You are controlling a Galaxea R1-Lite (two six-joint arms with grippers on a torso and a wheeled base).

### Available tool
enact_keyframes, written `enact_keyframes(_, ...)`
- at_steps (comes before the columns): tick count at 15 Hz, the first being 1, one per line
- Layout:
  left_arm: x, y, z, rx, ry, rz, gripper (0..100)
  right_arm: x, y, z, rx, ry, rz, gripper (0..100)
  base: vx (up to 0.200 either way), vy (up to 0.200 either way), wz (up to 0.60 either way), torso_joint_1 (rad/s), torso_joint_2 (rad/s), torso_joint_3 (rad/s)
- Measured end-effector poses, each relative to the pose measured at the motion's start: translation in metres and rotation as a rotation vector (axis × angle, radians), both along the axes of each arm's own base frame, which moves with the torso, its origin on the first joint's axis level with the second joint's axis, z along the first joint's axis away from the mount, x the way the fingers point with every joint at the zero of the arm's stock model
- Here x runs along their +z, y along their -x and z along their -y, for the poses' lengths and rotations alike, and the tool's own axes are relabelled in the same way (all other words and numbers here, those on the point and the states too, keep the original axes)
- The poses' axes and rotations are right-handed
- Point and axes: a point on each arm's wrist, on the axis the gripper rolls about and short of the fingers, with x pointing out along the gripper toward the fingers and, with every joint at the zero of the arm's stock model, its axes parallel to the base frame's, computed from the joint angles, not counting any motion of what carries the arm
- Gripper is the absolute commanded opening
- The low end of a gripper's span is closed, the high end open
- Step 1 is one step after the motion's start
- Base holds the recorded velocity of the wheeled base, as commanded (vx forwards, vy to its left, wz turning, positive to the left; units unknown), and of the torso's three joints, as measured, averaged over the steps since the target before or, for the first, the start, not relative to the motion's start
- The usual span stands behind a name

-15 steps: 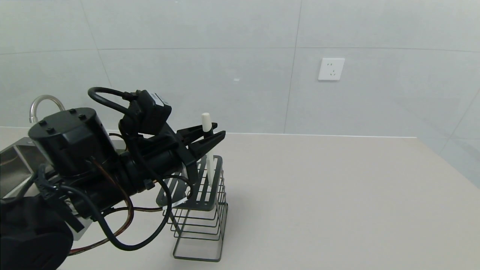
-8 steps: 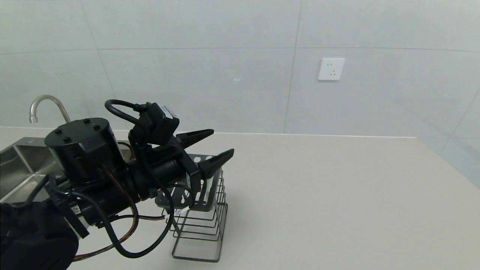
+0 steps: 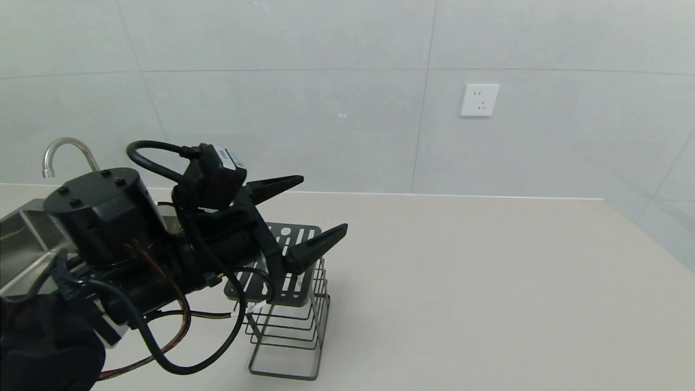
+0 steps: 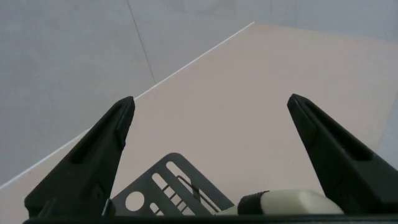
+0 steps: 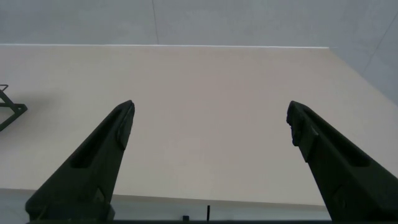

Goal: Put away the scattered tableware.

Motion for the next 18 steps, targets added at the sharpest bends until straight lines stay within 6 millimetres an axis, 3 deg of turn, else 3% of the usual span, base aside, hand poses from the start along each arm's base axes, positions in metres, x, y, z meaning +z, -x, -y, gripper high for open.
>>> enact_keyframes(2, 0.01, 0.004, -0.007, -0.123, 0.016, 0.057, 100, 0.0, 0.0, 0.0, -0.001, 0.0, 0.0, 100, 0.0, 0.0, 0.0, 0.0, 0.0, 0.0)
enact_keyframes(5, 0.028, 0.014, -0.028, -0.128, 0.071, 0.089, 100, 0.0, 0.0, 0.0, -0.001, 0.0, 0.0, 100, 0.0, 0.0, 0.0, 0.0, 0.0, 0.0)
enact_keyframes(8, 0.046, 0.038, -0.065, -0.017, 0.141, 0.125, 100, 0.0, 0.0, 0.0, -0.001, 0.001, 0.0, 100, 0.0, 0.0, 0.0, 0.0, 0.0, 0.0)
enact_keyframes(10, 0.05, 0.065, -0.098, 0.117, 0.172, 0.162, 100, 0.0, 0.0, 0.0, -0.002, 0.003, 0.0, 100, 0.0, 0.0, 0.0, 0.0, 0.0, 0.0)
enact_keyframes(13, 0.043, 0.11, -0.132, 0.314, 0.201, 0.217, 100, 0.0, 0.0, 0.0, -0.002, 0.003, 0.0, 100, 0.0, 0.0, 0.0, 0.0, 0.0, 0.0)
enact_keyframes(18, 0.002, 0.176, -0.142, 0.463, 0.201, 0.264, 100, 0.0, 0.0, 0.0, -0.002, 0.001, 0.0, 100, 0.0, 0.0, 0.0, 0.0, 0.0, 0.0)
